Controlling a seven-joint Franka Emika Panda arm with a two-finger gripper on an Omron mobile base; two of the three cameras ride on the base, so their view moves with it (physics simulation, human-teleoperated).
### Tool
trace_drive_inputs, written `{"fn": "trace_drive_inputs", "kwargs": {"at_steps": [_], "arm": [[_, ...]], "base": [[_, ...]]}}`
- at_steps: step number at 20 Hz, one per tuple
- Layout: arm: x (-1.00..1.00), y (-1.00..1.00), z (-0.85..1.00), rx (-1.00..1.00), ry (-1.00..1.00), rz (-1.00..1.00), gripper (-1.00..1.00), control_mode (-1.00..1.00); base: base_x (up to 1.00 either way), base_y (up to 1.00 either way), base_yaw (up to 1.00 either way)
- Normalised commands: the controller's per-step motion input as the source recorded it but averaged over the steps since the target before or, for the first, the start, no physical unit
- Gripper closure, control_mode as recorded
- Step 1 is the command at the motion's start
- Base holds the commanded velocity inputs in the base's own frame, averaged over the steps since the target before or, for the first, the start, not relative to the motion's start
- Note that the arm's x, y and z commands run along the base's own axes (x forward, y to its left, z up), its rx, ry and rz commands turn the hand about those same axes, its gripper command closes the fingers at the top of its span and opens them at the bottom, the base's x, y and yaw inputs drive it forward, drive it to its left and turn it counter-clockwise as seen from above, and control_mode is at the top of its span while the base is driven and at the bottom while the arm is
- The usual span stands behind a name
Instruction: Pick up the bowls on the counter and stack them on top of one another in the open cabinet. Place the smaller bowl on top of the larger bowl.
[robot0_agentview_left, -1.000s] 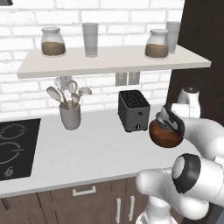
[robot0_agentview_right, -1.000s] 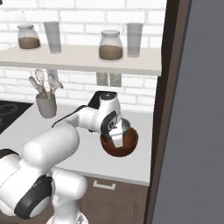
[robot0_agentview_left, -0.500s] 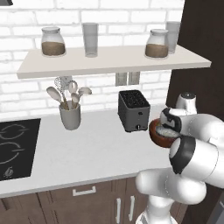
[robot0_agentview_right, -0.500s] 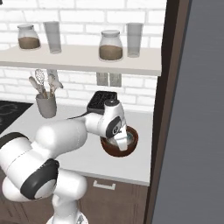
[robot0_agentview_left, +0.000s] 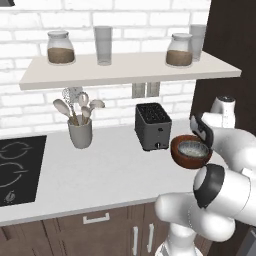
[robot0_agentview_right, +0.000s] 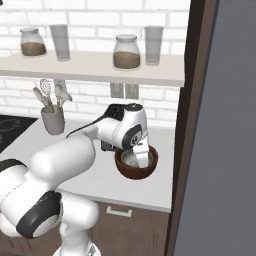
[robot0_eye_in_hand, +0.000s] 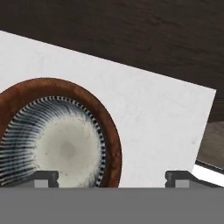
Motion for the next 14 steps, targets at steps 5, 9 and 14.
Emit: {"fn": "trace_drive_inputs", "kwargs": {"at_steps": [5,9,14], "arm": [[-0.46,-0.13,-0.25,0.00,0.22,0.09,-1.00,-1.00],[0.01,0.00,-0.26,0.00,0.10,0.12,-1.00,-1.00],[0.31,0.00,-0.17,0.00,0.00,0.10,-1.00,-1.00]], "base": [[0.00,0.00,0.00],[0.00,0.00,0.00],[0.00,0.00,0.00]]}}
